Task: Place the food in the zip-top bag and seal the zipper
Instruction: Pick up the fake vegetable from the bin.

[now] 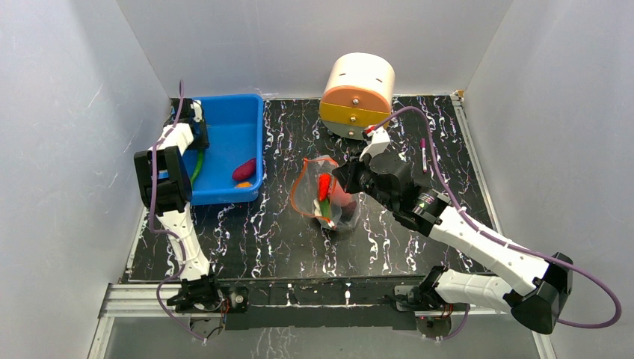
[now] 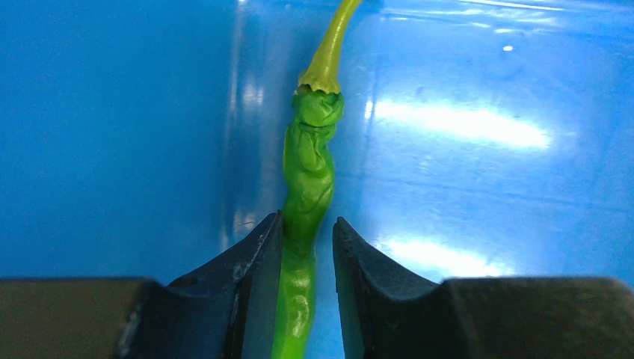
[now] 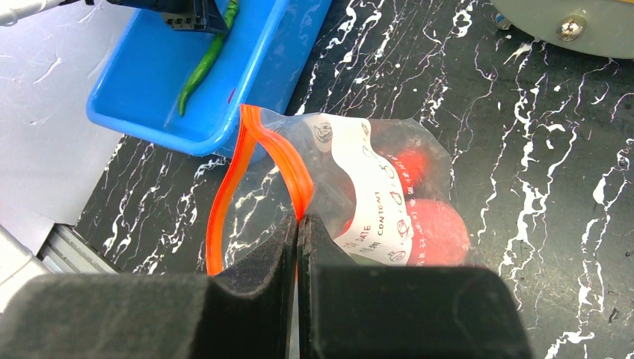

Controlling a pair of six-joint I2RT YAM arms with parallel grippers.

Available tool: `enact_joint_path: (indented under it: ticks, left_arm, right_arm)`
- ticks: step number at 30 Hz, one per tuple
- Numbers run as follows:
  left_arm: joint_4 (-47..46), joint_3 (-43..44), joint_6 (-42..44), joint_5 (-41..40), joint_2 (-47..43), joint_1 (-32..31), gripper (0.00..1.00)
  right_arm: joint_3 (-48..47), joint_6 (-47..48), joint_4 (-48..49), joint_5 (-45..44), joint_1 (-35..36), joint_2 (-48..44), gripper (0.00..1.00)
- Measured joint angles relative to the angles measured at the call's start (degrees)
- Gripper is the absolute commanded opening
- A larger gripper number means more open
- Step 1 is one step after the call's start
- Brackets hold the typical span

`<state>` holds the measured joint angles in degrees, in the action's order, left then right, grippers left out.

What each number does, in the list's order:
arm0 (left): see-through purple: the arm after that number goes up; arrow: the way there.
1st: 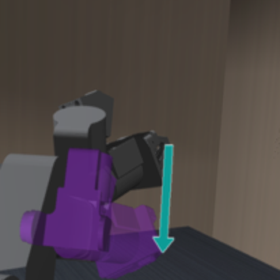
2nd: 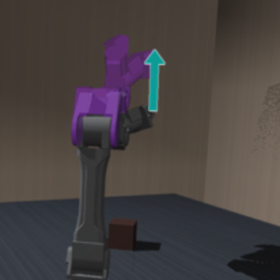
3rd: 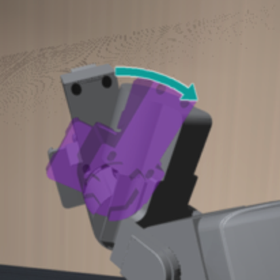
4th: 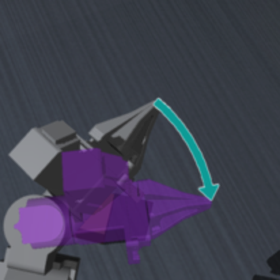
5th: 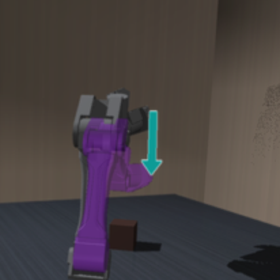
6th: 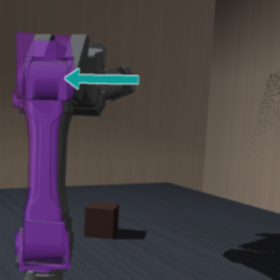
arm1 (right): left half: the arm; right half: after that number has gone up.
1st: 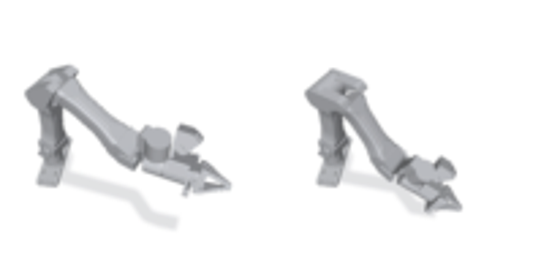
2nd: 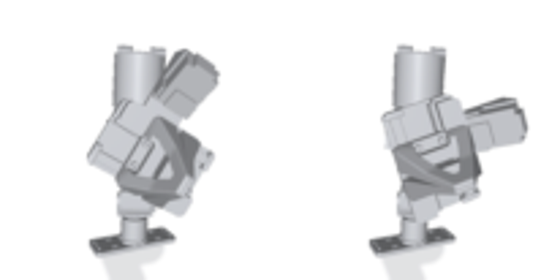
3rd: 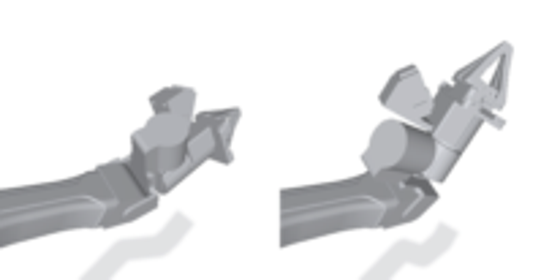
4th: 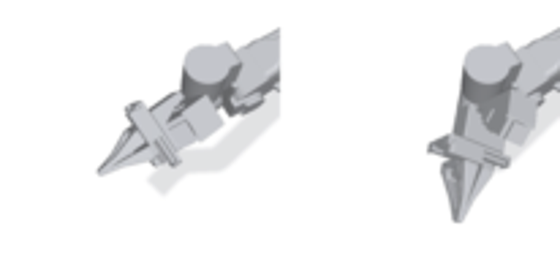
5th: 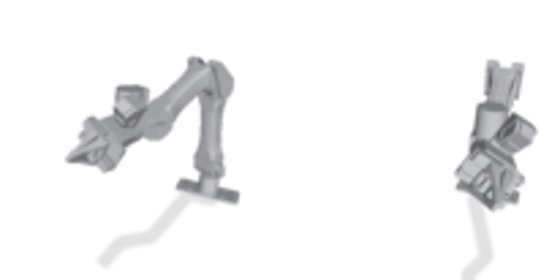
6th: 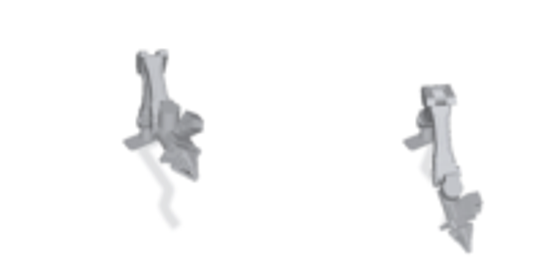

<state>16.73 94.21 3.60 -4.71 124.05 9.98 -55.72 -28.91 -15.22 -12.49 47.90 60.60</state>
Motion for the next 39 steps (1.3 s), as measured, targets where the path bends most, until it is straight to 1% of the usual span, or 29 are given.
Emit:
enact_joint_path:
  ticks: [1,7,10,17,19,22,23,28,33,36,39]
  left_arm:
    - [-0.02,0.0,-0.5,1.07,-0.04,-0.07,0.29]
    - [0.52,-0.09,-2.32,5.11,0.13,-0.35,0.39]
    - [1.81,1.44,-2.51,5.46,1.27,-0.46,0.4]
    - [1.57,4.59,-1.33,7.34,4.04,-0.52,0.4]
    - [1.46,4.68,-0.72,7.96,4.15,-0.5,0.38]
    - [1.99,6.08,-0.37,8.13,4.94,-0.5,0.24]
    - [2.19,6.67,-0.28,8.09,5.33,-0.5,0.22]
    - [3.93,8.39,-0.7,9.05,5.84,-0.48,0.17]
    - [4.87,8.74,-1.79,10.97,5.05,-0.74,0.16]
    - [4.57,6.56,-2.86,12.72,2.23,-0.85,0.16]
    - [3.89,2.38,-4.26,14.82,-3.21,-0.96,0.16]
  right_arm:
    - [0.0,-0.02,0.0,0.0,0.0,0.0,0.0]
    - [0.0,-0.11,0.04,-0.02,0.0,-0.02,0.0]
    - [0.0,-0.09,0.04,-0.02,0.0,-0.02,0.0]
    - [0.0,-0.04,0.04,-0.09,0.0,-0.02,0.0]
    - [0.0,0.0,0.04,-0.22,0.0,-0.02,0.0]
    - [0.0,0.09,0.04,-0.55,0.0,-0.07,0.0]
    - [0.02,0.09,0.04,-0.72,0.0,-0.11,0.0]
    - [0.04,0.0,0.11,-1.11,0.0,-0.5,0.0]
    - [0.72,-1.16,0.5,-1.07,0.0,-1.64,0.0]
    - [1.2,-1.88,0.44,-0.94,0.0,-1.97,0.0]
    - [1.22,-3.1,0.46,-0.57,0.0,-1.97,0.0]
